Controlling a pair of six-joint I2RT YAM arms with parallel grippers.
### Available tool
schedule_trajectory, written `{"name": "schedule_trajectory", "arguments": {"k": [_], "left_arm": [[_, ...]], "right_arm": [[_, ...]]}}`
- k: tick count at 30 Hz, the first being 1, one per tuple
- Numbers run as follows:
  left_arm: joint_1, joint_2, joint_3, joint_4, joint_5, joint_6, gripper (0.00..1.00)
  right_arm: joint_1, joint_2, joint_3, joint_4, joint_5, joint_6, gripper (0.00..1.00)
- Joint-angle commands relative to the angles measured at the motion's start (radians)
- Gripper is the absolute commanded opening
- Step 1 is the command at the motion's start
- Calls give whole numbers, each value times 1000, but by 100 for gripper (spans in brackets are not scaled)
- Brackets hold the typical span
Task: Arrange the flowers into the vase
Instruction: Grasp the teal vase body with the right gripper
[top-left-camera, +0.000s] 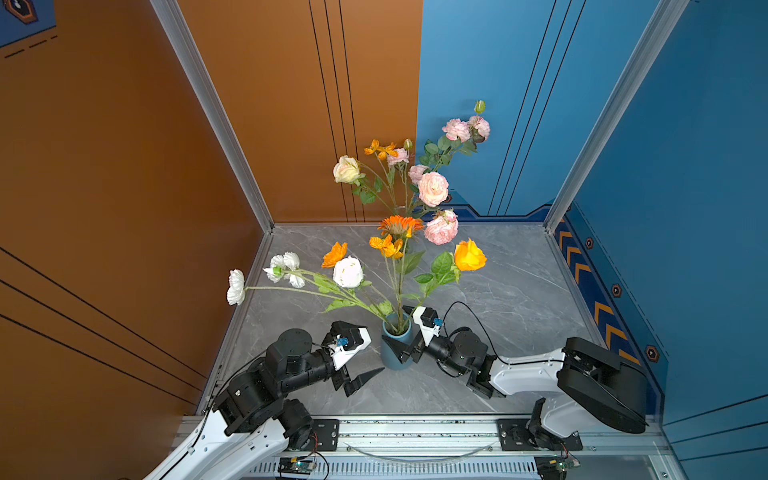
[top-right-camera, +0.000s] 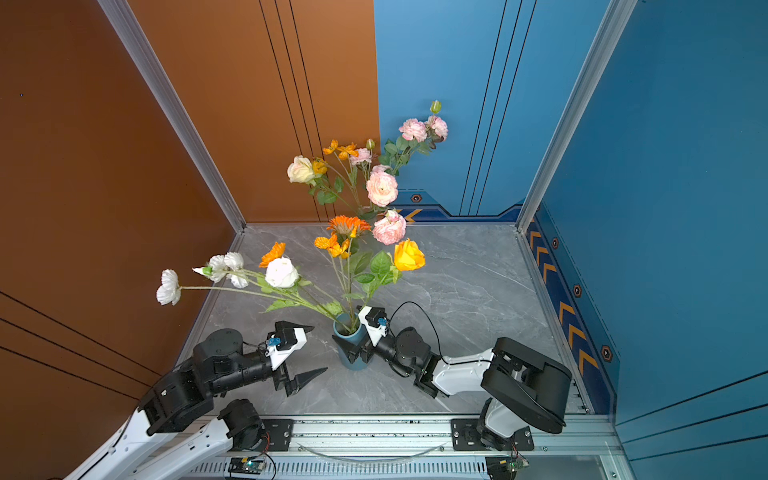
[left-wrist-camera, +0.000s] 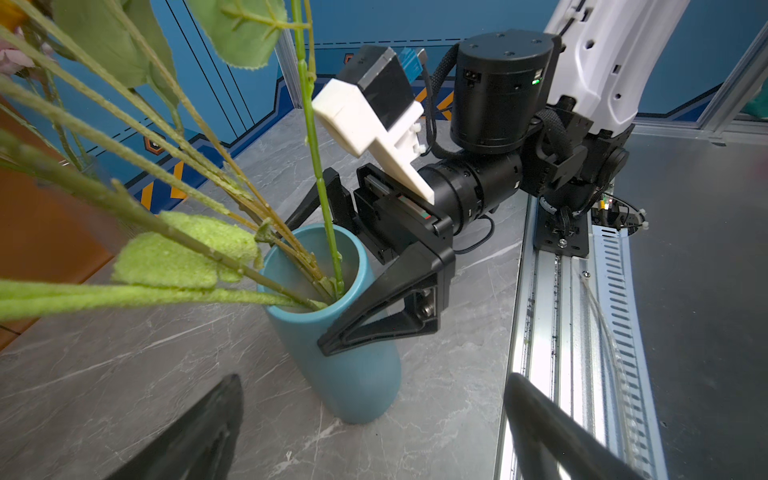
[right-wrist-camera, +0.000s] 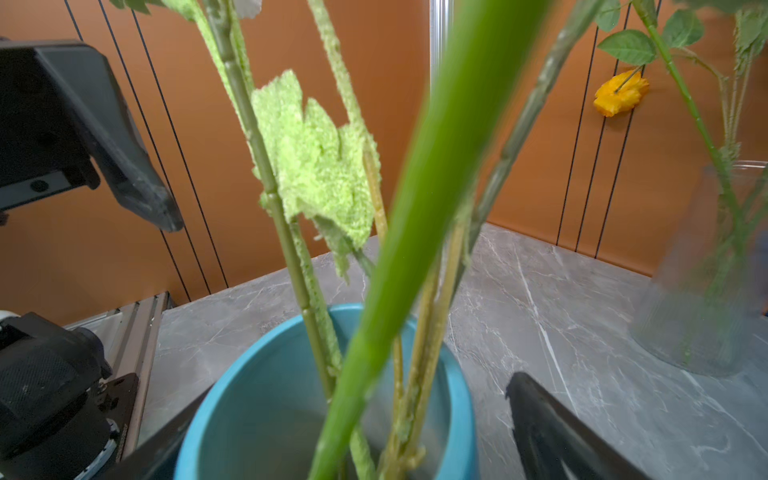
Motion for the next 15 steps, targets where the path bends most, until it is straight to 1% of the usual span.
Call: {"name": "schedule_trajectory", "arguments": {"k": [1,4,8,10,12,15], "left_arm": [[9,-4,-10,-6,26,-12,98],[10,-2,-11,-6,30,-9,98],[16,0,-10,-6,35,-7,98],[18,0,-10,-6,36,-7,98],[20,-2,-10,-6,36,-7,98],[21,-2,-10,-5,37,-7,98]], "right_arm": [[-14,25,43,50,-52,46,100],[-14,32,62,16,-64,53,99],[-12,33,76,-26,-69,50,93],[-11,32,80,-43,-67,44,86],[-11,32,85,-67,-64,42,75],[-11,23,87,-75,-58,36,70]]}}
